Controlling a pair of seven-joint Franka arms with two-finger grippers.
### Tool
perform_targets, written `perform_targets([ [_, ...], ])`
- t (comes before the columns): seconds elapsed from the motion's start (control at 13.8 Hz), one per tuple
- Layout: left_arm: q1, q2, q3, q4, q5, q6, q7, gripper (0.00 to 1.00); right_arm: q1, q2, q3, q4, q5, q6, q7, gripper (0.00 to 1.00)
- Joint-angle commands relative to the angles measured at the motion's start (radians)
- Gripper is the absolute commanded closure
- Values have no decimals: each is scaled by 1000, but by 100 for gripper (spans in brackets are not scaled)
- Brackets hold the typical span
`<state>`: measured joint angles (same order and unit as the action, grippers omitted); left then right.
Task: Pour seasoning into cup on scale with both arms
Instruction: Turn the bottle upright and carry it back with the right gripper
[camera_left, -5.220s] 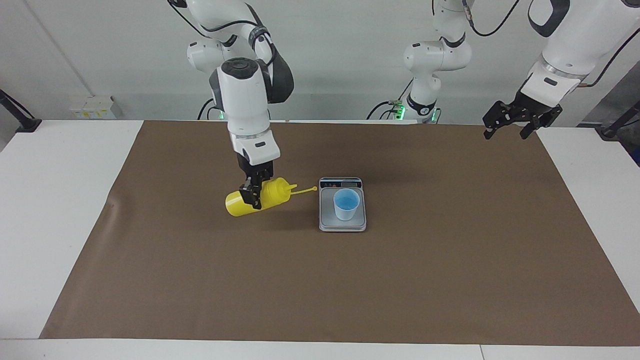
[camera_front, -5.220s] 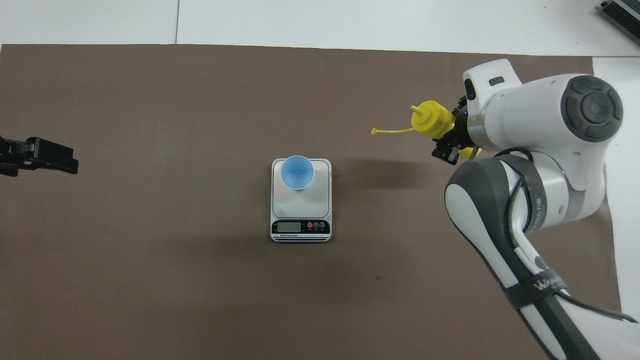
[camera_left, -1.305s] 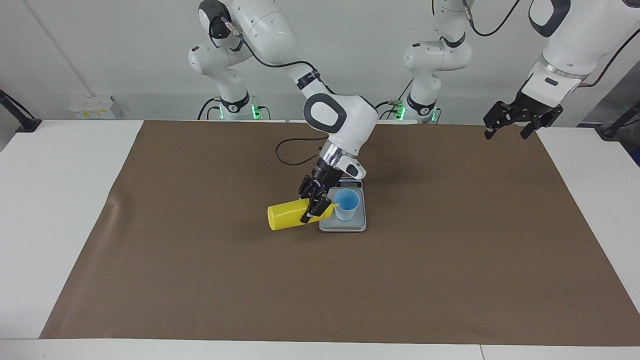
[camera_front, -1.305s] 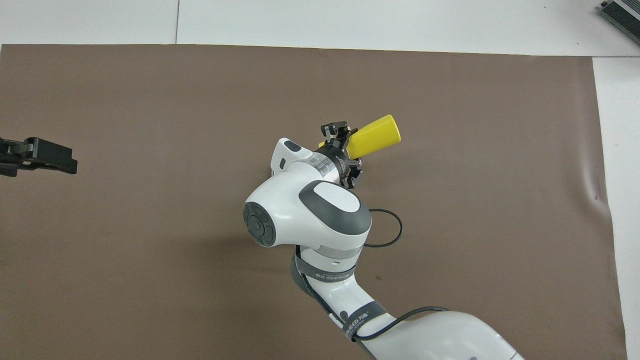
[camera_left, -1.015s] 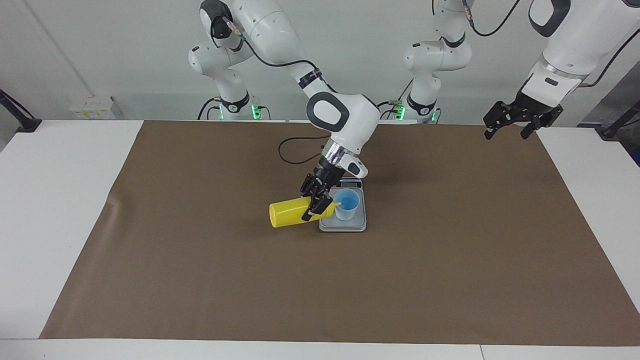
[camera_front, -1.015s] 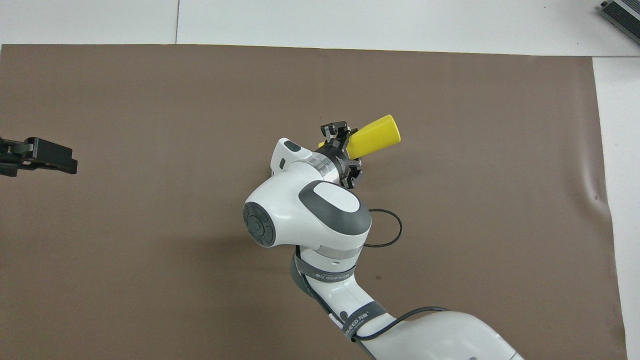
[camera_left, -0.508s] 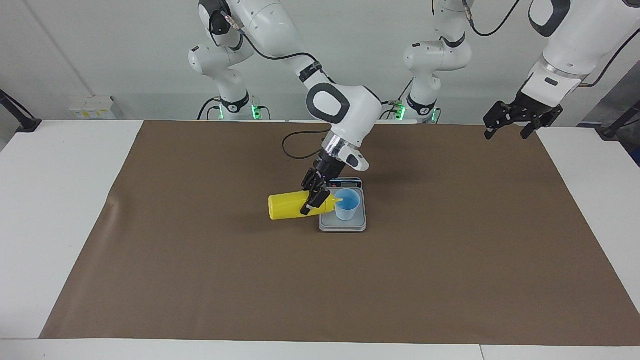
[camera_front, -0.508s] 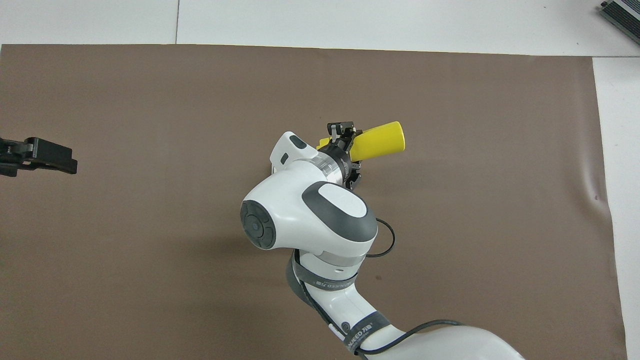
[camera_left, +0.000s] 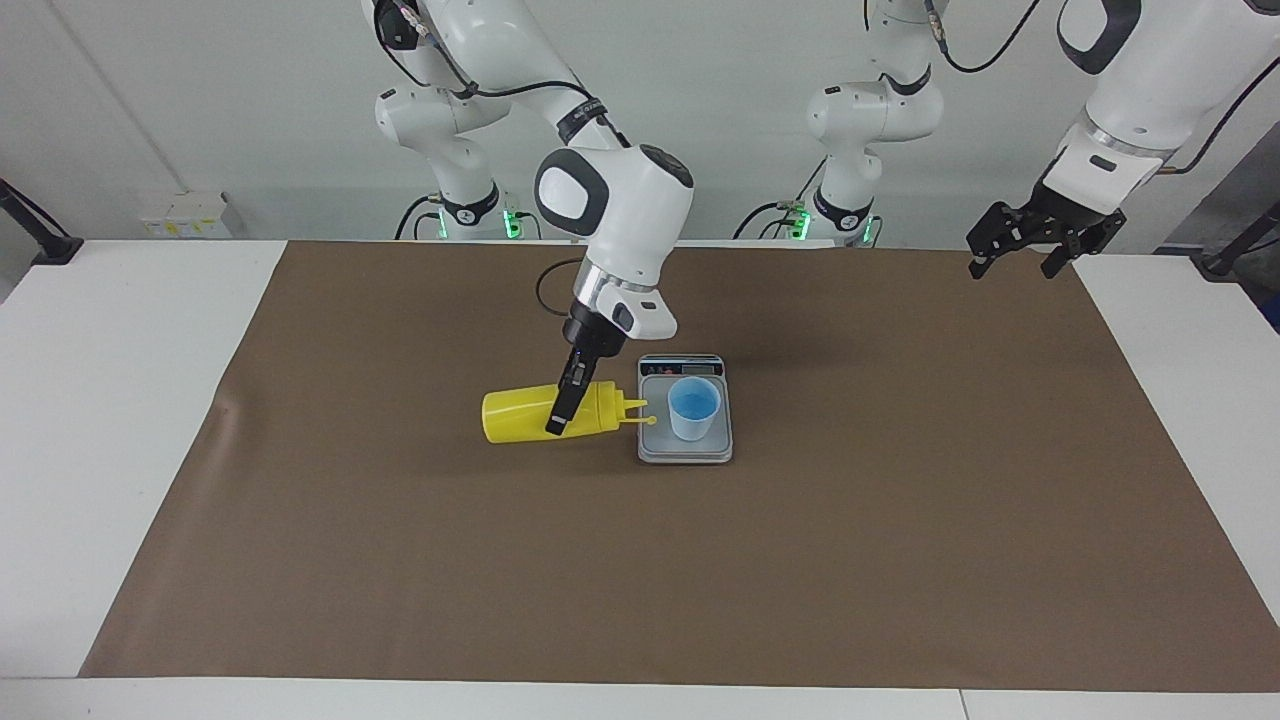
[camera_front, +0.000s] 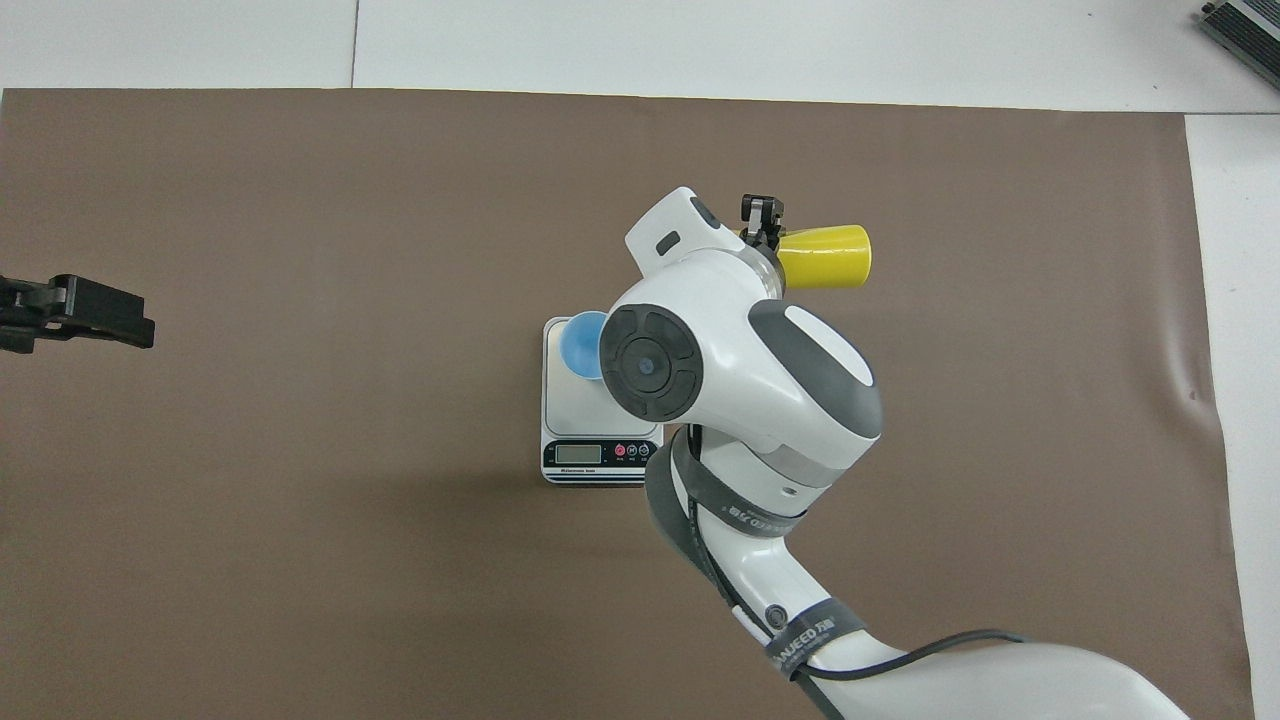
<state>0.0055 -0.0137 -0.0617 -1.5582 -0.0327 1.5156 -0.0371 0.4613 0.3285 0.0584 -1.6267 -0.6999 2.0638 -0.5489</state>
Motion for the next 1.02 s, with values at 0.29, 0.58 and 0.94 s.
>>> perform_targets([
  [0.29,7,-17,-3,-19,13,-2,6,0,-176,-112,11,-145,241,174,-52,100],
  [0.58,7,-17,-3,-19,11,-2,6,0,-256,-196,11,-254,475,260,-118,100],
  [0.94,5,-17,-4,-19,11,-3,5,0,-387,-298,11,-381,911,248,-432,100],
])
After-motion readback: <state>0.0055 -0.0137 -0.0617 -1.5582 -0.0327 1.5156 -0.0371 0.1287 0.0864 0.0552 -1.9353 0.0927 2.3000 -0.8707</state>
